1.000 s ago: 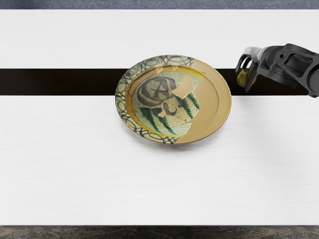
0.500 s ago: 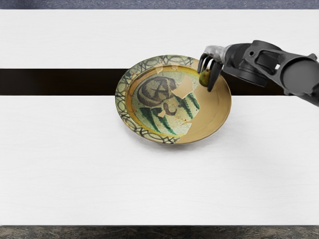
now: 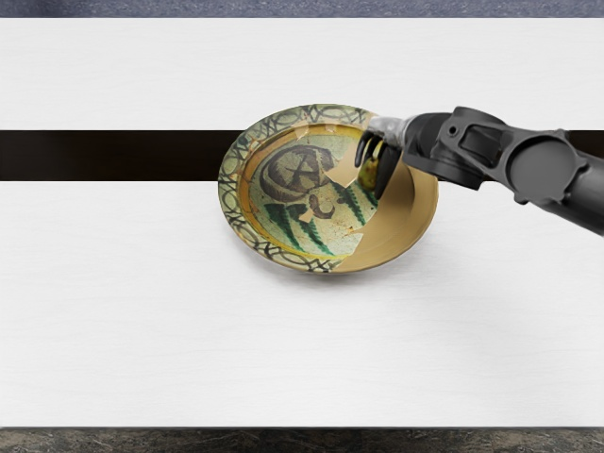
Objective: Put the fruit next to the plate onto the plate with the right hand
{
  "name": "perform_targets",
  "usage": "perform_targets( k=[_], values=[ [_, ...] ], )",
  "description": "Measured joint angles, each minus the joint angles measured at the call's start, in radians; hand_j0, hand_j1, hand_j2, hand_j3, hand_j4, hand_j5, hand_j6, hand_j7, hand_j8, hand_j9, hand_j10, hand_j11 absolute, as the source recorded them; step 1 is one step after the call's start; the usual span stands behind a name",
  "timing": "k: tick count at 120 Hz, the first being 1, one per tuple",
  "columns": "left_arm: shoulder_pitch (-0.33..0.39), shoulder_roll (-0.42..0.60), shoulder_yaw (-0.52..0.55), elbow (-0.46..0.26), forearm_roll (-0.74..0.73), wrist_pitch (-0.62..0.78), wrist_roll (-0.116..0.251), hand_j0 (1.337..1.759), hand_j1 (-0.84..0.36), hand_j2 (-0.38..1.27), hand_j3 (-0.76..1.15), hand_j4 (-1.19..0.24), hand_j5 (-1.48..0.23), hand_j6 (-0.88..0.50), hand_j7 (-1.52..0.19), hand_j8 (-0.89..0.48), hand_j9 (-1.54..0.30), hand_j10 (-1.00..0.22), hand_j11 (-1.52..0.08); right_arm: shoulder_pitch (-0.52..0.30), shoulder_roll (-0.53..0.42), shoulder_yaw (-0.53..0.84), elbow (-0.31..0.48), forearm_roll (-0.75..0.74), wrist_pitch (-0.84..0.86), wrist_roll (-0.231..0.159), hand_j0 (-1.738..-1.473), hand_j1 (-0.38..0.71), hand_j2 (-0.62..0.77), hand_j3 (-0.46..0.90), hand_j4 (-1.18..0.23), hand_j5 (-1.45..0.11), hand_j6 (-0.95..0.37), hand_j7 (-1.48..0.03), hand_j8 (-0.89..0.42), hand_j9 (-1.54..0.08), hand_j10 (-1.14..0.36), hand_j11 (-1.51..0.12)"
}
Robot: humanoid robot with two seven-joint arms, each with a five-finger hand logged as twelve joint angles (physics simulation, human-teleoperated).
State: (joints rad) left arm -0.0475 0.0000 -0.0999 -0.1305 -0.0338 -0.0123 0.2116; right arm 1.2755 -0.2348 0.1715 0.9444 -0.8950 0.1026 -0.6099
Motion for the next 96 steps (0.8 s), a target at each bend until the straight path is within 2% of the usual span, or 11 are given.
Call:
perform_targets(
  k=[16,35,46,65,78,96],
  values=[
    [0.000,0.000,0.000,0.000,0.000,0.000,0.000,1.658,0.33,0.00,0.00,-0.02,-0.02,-0.02,-0.02,-0.02,-0.02,-0.02,-0.02,0.005,0.021,0.002,-0.008,-0.003,0.004,-0.001,-1.654,-0.05,0.16,0.00,-0.41,-0.59,-0.28,-0.55,-0.23,-0.60,-0.35,-0.62],
    [0.000,0.000,0.000,0.000,0.000,0.000,0.000,1.658,0.33,0.00,0.00,-0.02,-0.02,-0.02,-0.02,-0.02,-0.02,-0.02,-0.02,0.010,-0.041,0.077,0.001,0.028,0.124,-0.001,-1.656,-0.21,0.07,0.00,-0.19,-0.27,-0.13,-0.26,-0.11,-0.28,-0.16,-0.28],
    [0.000,0.000,0.000,0.000,0.000,0.000,0.000,1.658,0.33,0.00,0.00,-0.02,-0.02,-0.02,-0.02,-0.02,-0.02,-0.02,-0.02,0.007,-0.123,0.120,0.005,0.072,0.257,0.024,-1.657,-0.26,0.05,0.00,-0.12,-0.17,-0.09,-0.16,-0.07,-0.18,-0.10,-0.18],
    [0.000,0.000,0.000,0.000,0.000,0.000,0.000,1.658,0.33,0.00,0.00,-0.02,-0.02,-0.02,-0.02,-0.02,-0.02,-0.02,-0.02,-0.008,-0.256,0.144,0.006,0.111,0.436,0.142,-1.658,-0.31,0.02,0.00,-0.06,-0.08,-0.04,-0.08,-0.03,-0.08,-0.05,-0.08],
    [0.000,0.000,0.000,0.000,0.000,0.000,0.000,1.658,0.33,0.00,0.00,-0.02,-0.02,-0.02,-0.02,-0.02,-0.02,-0.02,-0.02,-0.015,-0.346,0.152,0.007,0.147,0.483,0.201,-1.658,-0.33,0.01,0.00,-0.03,-0.05,-0.03,-0.04,-0.02,-0.05,-0.03,-0.05],
    [0.001,0.000,0.000,-0.004,-0.002,-0.003,0.000,1.658,0.33,0.00,0.00,-0.02,-0.02,-0.02,-0.02,-0.02,-0.02,-0.02,-0.02,-0.023,-0.415,0.159,0.007,0.164,0.502,0.239,-1.658,-0.34,0.01,0.00,-0.02,-0.02,-0.01,-0.02,-0.01,-0.02,-0.01,-0.02]
  ],
)
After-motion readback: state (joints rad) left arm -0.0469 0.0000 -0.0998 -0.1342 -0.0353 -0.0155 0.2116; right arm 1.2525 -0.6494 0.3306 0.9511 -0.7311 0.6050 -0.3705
